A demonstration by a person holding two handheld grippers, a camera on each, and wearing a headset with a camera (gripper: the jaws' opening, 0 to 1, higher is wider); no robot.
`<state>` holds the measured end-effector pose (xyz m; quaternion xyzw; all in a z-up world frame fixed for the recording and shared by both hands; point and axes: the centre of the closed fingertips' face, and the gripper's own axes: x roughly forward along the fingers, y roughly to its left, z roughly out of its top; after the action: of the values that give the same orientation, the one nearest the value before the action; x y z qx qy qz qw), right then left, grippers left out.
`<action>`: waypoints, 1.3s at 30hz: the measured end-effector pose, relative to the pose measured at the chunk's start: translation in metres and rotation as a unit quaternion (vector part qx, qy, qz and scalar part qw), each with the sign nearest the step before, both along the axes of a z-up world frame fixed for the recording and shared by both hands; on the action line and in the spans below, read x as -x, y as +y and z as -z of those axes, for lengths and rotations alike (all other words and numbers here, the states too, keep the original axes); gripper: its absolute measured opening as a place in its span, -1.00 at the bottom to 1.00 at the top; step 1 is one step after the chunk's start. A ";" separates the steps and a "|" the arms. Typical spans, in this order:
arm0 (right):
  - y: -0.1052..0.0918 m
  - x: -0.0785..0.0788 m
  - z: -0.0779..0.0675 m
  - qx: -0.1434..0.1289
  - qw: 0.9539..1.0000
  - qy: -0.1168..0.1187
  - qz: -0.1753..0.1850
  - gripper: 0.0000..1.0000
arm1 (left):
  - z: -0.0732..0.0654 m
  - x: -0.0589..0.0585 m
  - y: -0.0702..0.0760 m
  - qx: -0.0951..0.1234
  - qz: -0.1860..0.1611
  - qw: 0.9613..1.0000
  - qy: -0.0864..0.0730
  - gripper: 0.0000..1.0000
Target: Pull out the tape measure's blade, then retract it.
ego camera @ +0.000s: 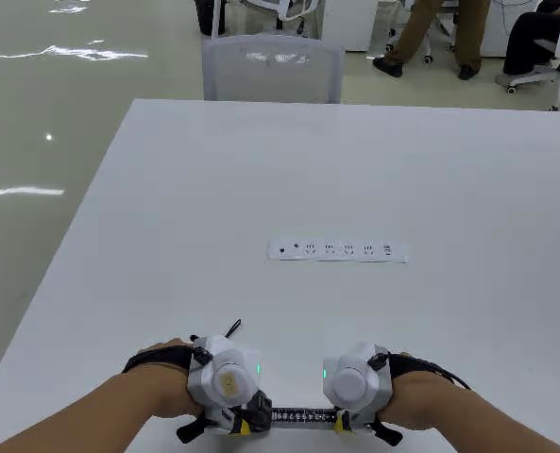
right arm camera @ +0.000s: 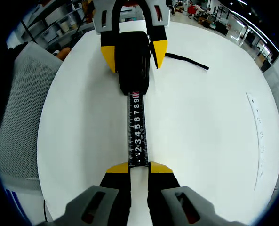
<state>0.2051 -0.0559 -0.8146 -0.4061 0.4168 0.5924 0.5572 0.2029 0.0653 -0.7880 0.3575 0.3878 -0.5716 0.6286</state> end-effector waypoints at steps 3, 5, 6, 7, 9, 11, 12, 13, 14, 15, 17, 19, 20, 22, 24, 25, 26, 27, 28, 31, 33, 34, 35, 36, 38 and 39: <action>-0.004 -0.001 0.001 0.002 1.000 -0.001 0.001 -0.79 | 0.000 0.000 0.000 0.000 -0.001 1.000 0.000 -0.33; -0.008 -0.001 -0.002 0.004 1.000 -0.001 0.001 -0.79 | -0.001 0.000 0.000 0.000 0.000 1.000 -0.001 -0.33; -0.009 -0.001 -0.003 0.005 1.000 -0.002 0.003 -0.79 | -0.001 0.000 -0.001 0.000 0.000 1.000 -0.001 -0.33; -0.012 -0.001 -0.003 0.005 1.000 0.000 0.004 -0.79 | -0.001 0.000 -0.001 -0.001 0.000 1.000 0.000 -0.33; -0.015 -0.002 -0.003 0.007 1.000 0.001 0.006 -0.79 | -0.001 0.000 0.000 0.000 0.000 1.000 0.000 -0.33; -0.018 -0.002 -0.003 0.010 1.000 0.001 0.007 -0.79 | -0.001 0.000 0.000 0.000 0.000 1.000 0.000 -0.33; -0.019 -0.002 -0.003 0.011 1.000 0.001 0.006 -0.79 | -0.001 0.000 0.000 -0.001 0.000 1.000 0.000 -0.33; -0.019 0.000 -0.002 0.013 1.000 0.000 0.005 -0.79 | -0.001 0.001 0.000 -0.001 0.000 1.000 0.000 -0.33; -0.020 0.001 -0.001 0.015 1.000 0.001 0.005 -0.79 | -0.001 0.001 0.000 -0.001 0.000 1.000 0.000 -0.33; -0.020 0.000 -0.001 0.015 1.000 0.003 0.006 -0.79 | -0.001 0.001 0.000 -0.002 0.000 1.000 0.000 -0.33; -0.022 0.002 -0.002 0.016 1.000 0.010 0.009 -0.78 | -0.002 0.001 0.000 -0.002 0.002 1.000 0.000 -0.33; -0.024 0.002 -0.002 0.017 1.000 0.009 0.006 -0.78 | -0.002 0.001 0.000 -0.002 0.002 1.000 -0.001 -0.33; -0.024 0.002 -0.002 0.017 1.000 0.008 0.005 -0.78 | 0.000 0.000 0.000 -0.002 0.002 1.000 -0.001 -0.33; -0.025 0.002 -0.002 0.018 1.000 0.005 0.004 -0.78 | 0.001 0.000 0.001 -0.002 0.001 1.000 -0.001 -0.33; -0.028 0.003 -0.002 0.020 1.000 0.002 0.004 -0.78 | 0.001 0.000 0.001 -0.001 0.000 1.000 0.000 -0.33; -0.028 0.002 -0.003 0.020 1.000 0.001 0.002 -0.78 | 0.000 0.000 0.001 -0.001 -0.001 1.000 0.000 -0.33; -0.028 0.001 -0.004 0.021 1.000 0.000 0.002 -0.78 | 0.000 0.000 0.001 -0.001 -0.001 1.000 0.000 -0.33; -0.030 0.000 -0.002 0.023 1.000 0.000 0.003 -0.78 | 0.000 0.000 0.001 -0.001 -0.001 1.000 0.000 -0.33; -0.030 -0.001 -0.002 0.024 1.000 0.000 0.003 -0.78 | 0.000 0.000 0.001 -0.001 -0.001 1.000 0.000 -0.33; -0.031 -0.002 -0.001 0.024 1.000 0.000 0.005 -0.78 | 0.002 -0.001 0.002 -0.002 0.000 1.000 0.000 -0.33; -0.034 -0.003 0.000 0.024 1.000 0.001 0.006 -0.78 | 0.000 0.000 0.001 -0.002 0.000 1.000 0.000 -0.33; -0.035 -0.003 0.000 0.024 1.000 0.001 0.007 -0.78 | 0.000 0.000 0.001 -0.002 0.000 1.000 -0.001 -0.33; -0.036 -0.003 -0.001 0.024 1.000 0.002 0.007 -0.78 | 0.000 0.000 0.001 -0.002 0.000 1.000 -0.001 -0.33; -0.036 -0.002 -0.002 0.025 1.000 0.001 0.007 -0.78 | 0.000 0.000 0.001 -0.001 0.000 1.000 -0.001 -0.33; -0.038 -0.003 -0.001 0.027 1.000 -0.001 0.007 -0.79 | 0.001 0.000 0.001 -0.001 -0.001 1.000 -0.002 -0.33; -0.040 -0.003 -0.002 0.028 1.000 0.000 0.009 -0.79 | 0.001 0.000 0.001 -0.002 -0.001 1.000 -0.002 -0.33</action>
<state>0.2080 -0.0962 -0.8123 -0.4177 0.4365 0.5755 0.5512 0.2025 0.0663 -0.7888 0.3600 0.3881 -0.5692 0.6292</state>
